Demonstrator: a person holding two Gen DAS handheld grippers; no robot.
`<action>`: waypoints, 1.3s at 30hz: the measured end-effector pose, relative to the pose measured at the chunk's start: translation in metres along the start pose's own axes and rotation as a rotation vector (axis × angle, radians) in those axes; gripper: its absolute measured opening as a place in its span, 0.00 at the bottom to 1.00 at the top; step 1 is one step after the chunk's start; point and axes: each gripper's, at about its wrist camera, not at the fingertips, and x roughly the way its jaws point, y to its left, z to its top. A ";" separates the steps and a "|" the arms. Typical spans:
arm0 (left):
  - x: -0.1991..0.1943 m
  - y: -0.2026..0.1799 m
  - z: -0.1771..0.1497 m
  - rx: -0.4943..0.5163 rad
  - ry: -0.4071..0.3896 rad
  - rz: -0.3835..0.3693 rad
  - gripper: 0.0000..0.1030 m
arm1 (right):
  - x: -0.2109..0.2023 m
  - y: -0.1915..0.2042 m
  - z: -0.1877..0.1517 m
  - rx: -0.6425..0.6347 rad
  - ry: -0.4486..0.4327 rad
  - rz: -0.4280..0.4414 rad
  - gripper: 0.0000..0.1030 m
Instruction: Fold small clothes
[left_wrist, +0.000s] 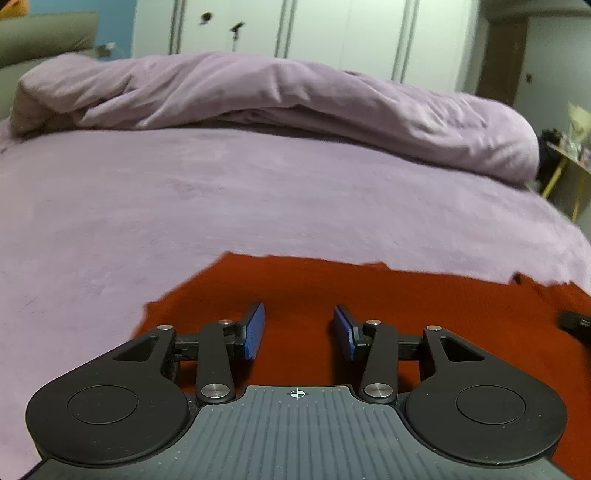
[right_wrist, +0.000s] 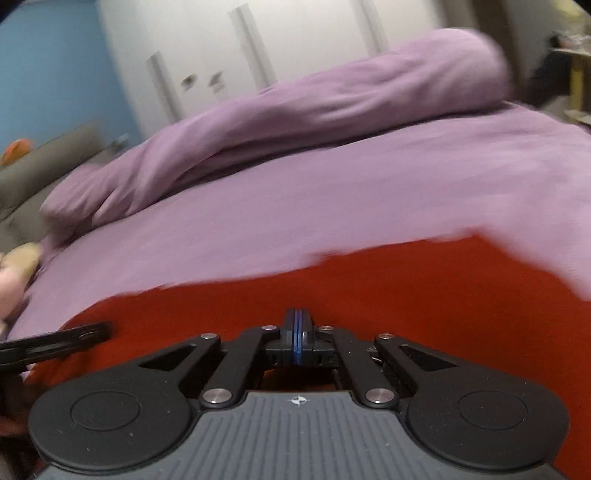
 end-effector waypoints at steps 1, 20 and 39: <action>0.000 0.006 0.001 -0.013 0.000 0.034 0.48 | -0.007 -0.024 0.004 0.071 -0.015 -0.031 0.00; -0.079 0.067 -0.030 -0.005 0.129 0.099 0.56 | -0.111 -0.029 -0.038 -0.163 -0.067 -0.339 0.06; -0.097 0.120 -0.065 -0.546 0.307 -0.318 0.50 | -0.112 0.121 -0.076 -0.089 0.079 0.042 0.19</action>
